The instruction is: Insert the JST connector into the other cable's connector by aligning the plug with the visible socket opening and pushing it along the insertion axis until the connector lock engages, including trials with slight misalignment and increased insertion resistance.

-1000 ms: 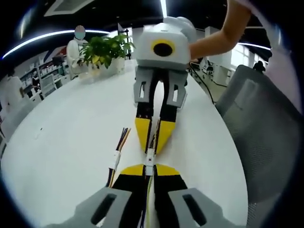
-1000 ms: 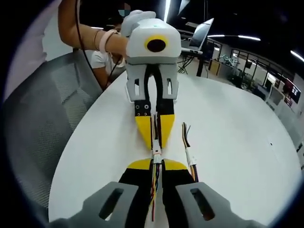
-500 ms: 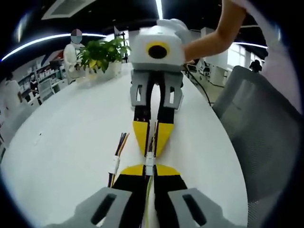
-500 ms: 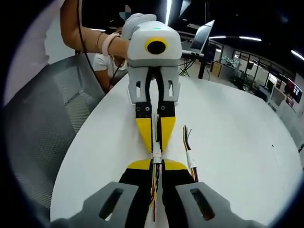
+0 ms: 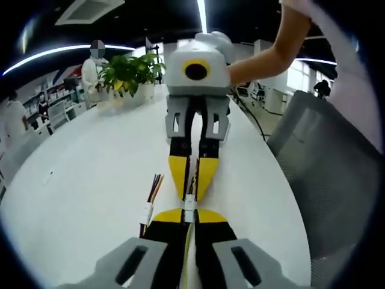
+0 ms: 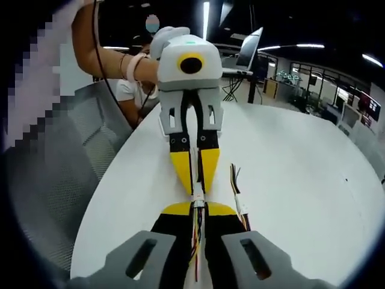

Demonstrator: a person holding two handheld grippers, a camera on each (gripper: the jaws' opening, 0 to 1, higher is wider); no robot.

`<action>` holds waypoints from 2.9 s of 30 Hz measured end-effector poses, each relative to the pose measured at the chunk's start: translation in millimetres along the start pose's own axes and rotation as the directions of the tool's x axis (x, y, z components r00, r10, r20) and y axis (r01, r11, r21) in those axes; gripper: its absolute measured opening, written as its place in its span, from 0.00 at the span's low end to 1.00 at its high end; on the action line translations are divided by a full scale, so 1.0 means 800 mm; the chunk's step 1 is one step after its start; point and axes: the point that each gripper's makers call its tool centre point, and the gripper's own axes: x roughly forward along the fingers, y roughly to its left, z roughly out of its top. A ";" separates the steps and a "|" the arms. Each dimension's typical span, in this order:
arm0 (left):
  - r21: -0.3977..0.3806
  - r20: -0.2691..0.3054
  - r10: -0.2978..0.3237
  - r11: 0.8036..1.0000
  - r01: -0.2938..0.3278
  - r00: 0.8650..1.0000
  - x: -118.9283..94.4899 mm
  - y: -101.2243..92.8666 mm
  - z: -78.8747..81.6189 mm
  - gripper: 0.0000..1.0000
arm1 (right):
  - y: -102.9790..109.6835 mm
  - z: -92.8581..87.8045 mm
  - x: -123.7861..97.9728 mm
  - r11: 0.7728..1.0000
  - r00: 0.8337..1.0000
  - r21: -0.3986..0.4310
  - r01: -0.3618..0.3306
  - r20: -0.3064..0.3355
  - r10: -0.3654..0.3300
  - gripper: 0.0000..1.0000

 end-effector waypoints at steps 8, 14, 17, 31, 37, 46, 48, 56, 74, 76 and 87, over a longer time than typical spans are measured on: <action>-0.001 -0.003 0.003 1.000 -0.003 1.000 0.000 0.000 0.001 0.00 | -0.001 -0.001 -0.001 1.000 1.000 0.005 0.004 -0.001 -0.004 0.02; 0.004 -0.005 0.009 1.000 -0.009 1.000 -0.002 0.002 0.003 0.00 | -0.002 0.000 -0.001 1.000 1.000 0.000 0.008 0.003 -0.008 0.02; 0.008 -0.005 0.017 1.000 -0.017 1.000 -0.003 0.005 0.004 0.00 | -0.005 0.002 -0.002 1.000 1.000 0.001 0.015 0.009 -0.015 0.02; 0.026 -0.029 0.028 0.999 -0.027 0.999 0.000 0.016 0.000 0.00 | -0.019 -0.004 0.003 1.000 1.000 -0.016 0.027 -0.007 -0.027 0.03; 0.024 -0.038 0.033 0.999 -0.032 0.999 0.001 0.020 -0.005 0.00 | -0.023 -0.006 0.009 0.999 1.000 -0.023 0.024 -0.011 -0.025 0.03; 0.016 -0.041 0.036 0.999 -0.036 0.998 0.005 0.027 -0.011 0.00 | -0.028 -0.010 0.014 1.000 1.000 -0.014 0.025 -0.017 -0.026 0.03; 0.014 -0.041 0.035 0.999 -0.035 0.999 0.007 0.028 -0.012 0.00 | -0.028 -0.011 0.014 0.999 0.999 -0.020 0.025 -0.021 -0.026 0.03; 0.014 -0.055 0.027 1.000 -0.027 0.998 0.013 0.031 -0.021 0.00 | -0.028 -0.018 0.020 0.999 0.999 -0.029 0.016 -0.038 -0.017 0.03; -0.005 -0.068 0.029 1.000 -0.029 0.997 0.020 0.029 -0.030 0.00 | -0.031 -0.030 0.026 1.000 0.998 -0.022 0.006 -0.055 -0.007 0.03; -0.009 -0.070 0.027 1.000 -0.028 0.997 0.021 0.028 -0.031 0.00 | -0.030 -0.031 0.027 1.000 0.998 -0.022 0.003 -0.058 -0.004 0.03; -0.017 -0.074 0.027 0.999 -0.028 0.997 0.021 0.029 -0.036 0.00 | -0.028 -0.033 0.031 1.000 0.998 -0.018 0.002 -0.063 -0.003 0.03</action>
